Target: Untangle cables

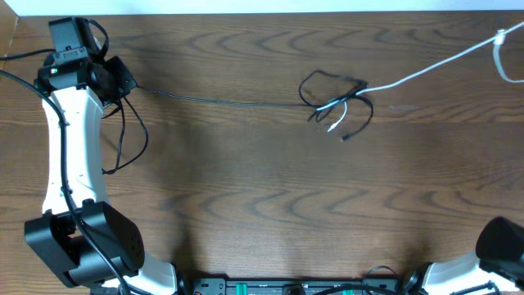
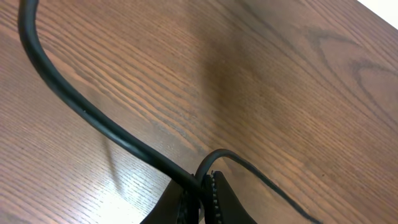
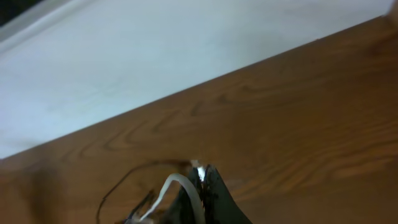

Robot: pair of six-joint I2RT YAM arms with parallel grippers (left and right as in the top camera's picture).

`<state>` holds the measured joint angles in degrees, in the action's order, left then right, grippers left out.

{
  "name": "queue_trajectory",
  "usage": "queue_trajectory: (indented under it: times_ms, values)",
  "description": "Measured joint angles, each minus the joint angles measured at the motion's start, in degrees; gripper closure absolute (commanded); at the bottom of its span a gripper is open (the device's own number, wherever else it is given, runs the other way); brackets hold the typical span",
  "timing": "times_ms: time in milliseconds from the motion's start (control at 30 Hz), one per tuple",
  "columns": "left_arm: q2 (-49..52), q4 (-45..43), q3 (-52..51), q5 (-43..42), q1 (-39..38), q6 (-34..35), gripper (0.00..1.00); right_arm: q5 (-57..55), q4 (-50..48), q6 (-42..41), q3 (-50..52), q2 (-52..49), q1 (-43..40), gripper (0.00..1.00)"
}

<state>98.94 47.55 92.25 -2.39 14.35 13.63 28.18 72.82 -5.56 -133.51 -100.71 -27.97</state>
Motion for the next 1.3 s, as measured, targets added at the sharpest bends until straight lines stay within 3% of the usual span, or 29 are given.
queue_trajectory:
  times_ms: [433, 767, 1067, 1200, 1300]
  values:
    - [0.00, -0.02, 0.00, -1.29, -10.62, -2.27, 0.93, 1.46, 2.54, 1.81, 0.22, -7.74, 15.93, 0.99]
    - [0.00, -2.97, 0.00, -17.90, -13.51, -5.79, 0.93, 1.62, 2.99, 1.97, 0.59, -16.90, 22.56, 0.99]
    - [0.02, -5.68, 0.00, -34.29, -20.98, -6.43, 0.93, 1.64, 2.82, 1.97, 0.87, -18.16, 24.59, 0.99]
    - [0.00, -6.25, 0.00, -36.52, -24.79, -6.45, 0.93, 1.62, 2.80, 1.97, 0.87, -18.16, 24.44, 0.99]
    - [0.02, -5.86, 0.00, -33.57, -27.12, -6.45, 0.91, 1.62, 2.82, 1.97, 0.87, -18.16, 24.46, 0.99]
